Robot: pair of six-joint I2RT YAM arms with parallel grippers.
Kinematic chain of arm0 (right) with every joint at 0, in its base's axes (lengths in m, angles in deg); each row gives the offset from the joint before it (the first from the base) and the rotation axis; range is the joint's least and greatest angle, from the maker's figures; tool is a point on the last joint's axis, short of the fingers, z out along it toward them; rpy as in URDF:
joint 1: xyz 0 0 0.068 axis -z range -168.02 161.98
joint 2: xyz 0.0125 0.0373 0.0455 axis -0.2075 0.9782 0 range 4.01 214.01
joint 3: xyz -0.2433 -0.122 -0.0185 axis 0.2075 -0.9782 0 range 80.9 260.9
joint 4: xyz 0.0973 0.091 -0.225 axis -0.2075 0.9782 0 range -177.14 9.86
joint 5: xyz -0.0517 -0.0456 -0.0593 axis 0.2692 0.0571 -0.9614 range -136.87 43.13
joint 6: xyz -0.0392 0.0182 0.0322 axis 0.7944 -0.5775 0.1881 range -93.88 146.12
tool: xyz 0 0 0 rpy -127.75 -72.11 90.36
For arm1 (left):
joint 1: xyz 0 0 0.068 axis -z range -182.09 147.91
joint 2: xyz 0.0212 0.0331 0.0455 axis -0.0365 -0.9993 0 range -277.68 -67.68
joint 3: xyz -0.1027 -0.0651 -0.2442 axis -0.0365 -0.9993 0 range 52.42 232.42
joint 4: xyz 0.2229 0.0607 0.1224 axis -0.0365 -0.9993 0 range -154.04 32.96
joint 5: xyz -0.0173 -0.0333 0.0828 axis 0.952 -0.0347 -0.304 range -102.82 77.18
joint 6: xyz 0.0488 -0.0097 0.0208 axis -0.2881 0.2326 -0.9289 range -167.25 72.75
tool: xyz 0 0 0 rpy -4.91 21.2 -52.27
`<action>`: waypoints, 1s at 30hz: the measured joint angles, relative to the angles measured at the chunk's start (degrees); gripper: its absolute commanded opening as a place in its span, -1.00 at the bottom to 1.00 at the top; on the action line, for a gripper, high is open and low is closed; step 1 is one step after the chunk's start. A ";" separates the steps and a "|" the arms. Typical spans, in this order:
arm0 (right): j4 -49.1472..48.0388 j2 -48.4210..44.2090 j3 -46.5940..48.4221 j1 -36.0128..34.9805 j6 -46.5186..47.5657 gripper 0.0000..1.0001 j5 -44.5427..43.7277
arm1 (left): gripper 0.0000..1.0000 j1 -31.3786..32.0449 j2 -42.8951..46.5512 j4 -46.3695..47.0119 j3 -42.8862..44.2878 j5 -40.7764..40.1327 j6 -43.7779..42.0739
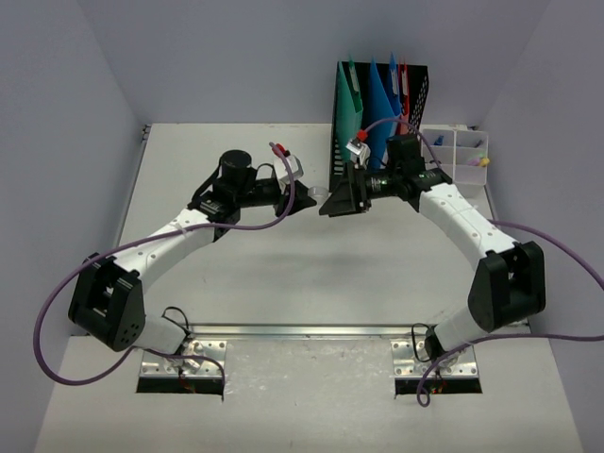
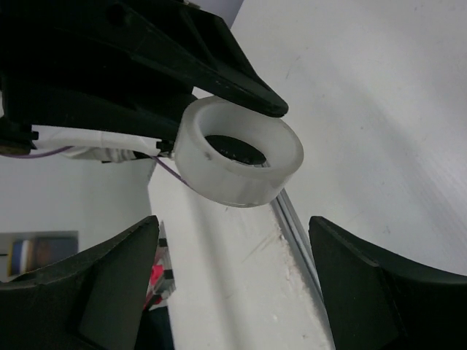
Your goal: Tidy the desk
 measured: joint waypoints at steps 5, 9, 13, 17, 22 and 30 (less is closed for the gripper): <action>-0.56 0.97 0.00 0.85 -3.18 0.67 0.03 | -1.00 0.57 0.16 0.77 0.00 -1.31 -0.28; -1.97 -0.19 -0.50 1.84 1.89 0.67 -3.59 | -1.00 0.61 0.21 0.92 0.00 -0.04 0.53; -5.08 -6.06 -3.51 2.41 9.10 0.63 -7.77 | -1.00 0.64 0.21 0.96 0.00 2.91 3.05; -10.62 -11.11 -5.12 2.41 15.36 0.49 -8.86 | -1.00 0.66 -0.29 0.97 0.04 6.31 6.07; -14.66 -13.50 -6.00 2.25 22.63 0.40 -7.24 | -1.00 0.66 -2.56 0.92 1.31 9.76 9.69; -10.50 -13.48 -6.01 0.04 34.59 0.40 -4.91 | -1.00 0.66 -5.16 1.65 2.68 11.86 15.07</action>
